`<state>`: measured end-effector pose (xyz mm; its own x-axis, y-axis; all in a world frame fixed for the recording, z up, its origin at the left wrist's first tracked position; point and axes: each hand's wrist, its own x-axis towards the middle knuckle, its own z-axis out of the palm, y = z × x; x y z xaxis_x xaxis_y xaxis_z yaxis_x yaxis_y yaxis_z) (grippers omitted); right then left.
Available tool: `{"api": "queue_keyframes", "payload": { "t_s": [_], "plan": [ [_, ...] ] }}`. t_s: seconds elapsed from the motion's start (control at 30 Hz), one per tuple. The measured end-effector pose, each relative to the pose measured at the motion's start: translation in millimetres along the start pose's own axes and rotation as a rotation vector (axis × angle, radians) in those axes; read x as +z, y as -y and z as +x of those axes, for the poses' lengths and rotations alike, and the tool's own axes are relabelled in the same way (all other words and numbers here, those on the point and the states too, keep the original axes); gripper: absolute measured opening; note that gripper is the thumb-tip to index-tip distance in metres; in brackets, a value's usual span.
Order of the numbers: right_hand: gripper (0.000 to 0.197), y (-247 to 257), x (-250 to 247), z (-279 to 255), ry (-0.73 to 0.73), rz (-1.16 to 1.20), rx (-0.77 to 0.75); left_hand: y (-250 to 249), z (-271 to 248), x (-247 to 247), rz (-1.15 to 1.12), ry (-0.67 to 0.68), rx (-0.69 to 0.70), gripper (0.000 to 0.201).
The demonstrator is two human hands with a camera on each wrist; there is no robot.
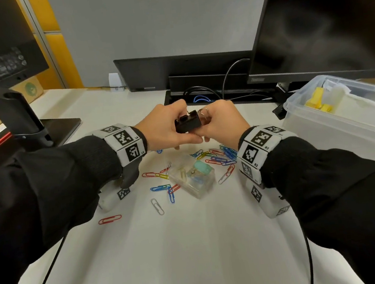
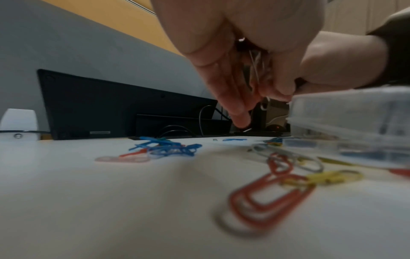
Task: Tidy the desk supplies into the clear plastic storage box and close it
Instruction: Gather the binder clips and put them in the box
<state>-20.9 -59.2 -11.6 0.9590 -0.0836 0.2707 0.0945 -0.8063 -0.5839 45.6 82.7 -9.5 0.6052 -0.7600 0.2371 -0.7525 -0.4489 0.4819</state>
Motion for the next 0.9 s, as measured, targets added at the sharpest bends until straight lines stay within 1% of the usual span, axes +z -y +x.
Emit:
{"api": "queue_keyframes", "payload": {
  "t_s": [0.07,0.13,0.2,0.23,0.27,0.33,0.37,0.4,0.43,0.47,0.57,0.63,0.73,0.8,0.9],
  "plan": [
    [0.025,-3.0,2.0,0.0,-0.073,0.010,-0.042,-0.9,-0.8,0.1,-0.017,0.047,0.019,0.042],
    [0.052,-7.7,3.3,-0.2,-0.119,0.076,-0.076,-1.8,-1.7,0.7,-0.037,0.082,0.038,0.041],
    [0.074,-10.7,3.3,0.8,-0.088,0.049,-0.153,-3.4,-3.1,1.0,-0.060,0.105,0.054,0.039],
    [0.078,-11.7,4.1,1.1,-0.054,0.025,-0.190,-4.4,-3.3,0.6,-0.062,0.119,0.063,0.037],
    [0.076,-11.8,4.9,1.1,-0.018,0.011,-0.219,-5.5,-3.9,-0.1,-0.055,0.130,0.076,0.035],
    [0.063,-11.5,4.5,1.7,0.036,0.022,-0.218,-6.8,-5.2,-1.5,-0.050,0.135,0.106,0.031],
    [0.053,-10.9,3.2,1.6,0.057,0.047,-0.183,-6.3,-5.5,-1.8,-0.055,0.118,0.125,0.029],
    [0.038,-9.8,1.9,0.6,0.077,0.075,-0.138,-5.6,-5.5,-2.0,-0.052,0.084,0.144,0.028],
    [0.022,-8.2,0.7,-0.6,0.089,0.092,-0.095,-3.9,-4.8,-1.8,-0.034,0.031,0.163,0.028],
    [0.012,-6.9,0.0,-1.3,0.084,0.089,-0.053,-1.9,-3.8,-1.7,-0.007,-0.035,0.182,0.029],
    [0.014,-6.2,0.6,-0.1,0.048,0.075,0.015,3.5,0.5,-2.1,0.066,-0.234,0.209,0.041],
    [0.019,-5.5,1.3,1.2,0.078,0.113,0.040,4.1,2.3,-2.0,0.115,-0.306,0.249,0.041],
    [0.020,-4.6,1.8,0.8,0.111,0.150,0.053,4.0,2.5,-2.1,0.139,-0.376,0.282,0.035],
    [0.022,-4.0,1.2,0.3,0.131,0.157,0.065,4.4,0.5,-2.9,0.065,-0.391,0.248,0.031],
    [0.020,-3.5,0.3,-1.3,0.159,0.137,0.072,3.3,-2.3,-4.1,-0.089,-0.338,0.185,0.033]
  ]
}}
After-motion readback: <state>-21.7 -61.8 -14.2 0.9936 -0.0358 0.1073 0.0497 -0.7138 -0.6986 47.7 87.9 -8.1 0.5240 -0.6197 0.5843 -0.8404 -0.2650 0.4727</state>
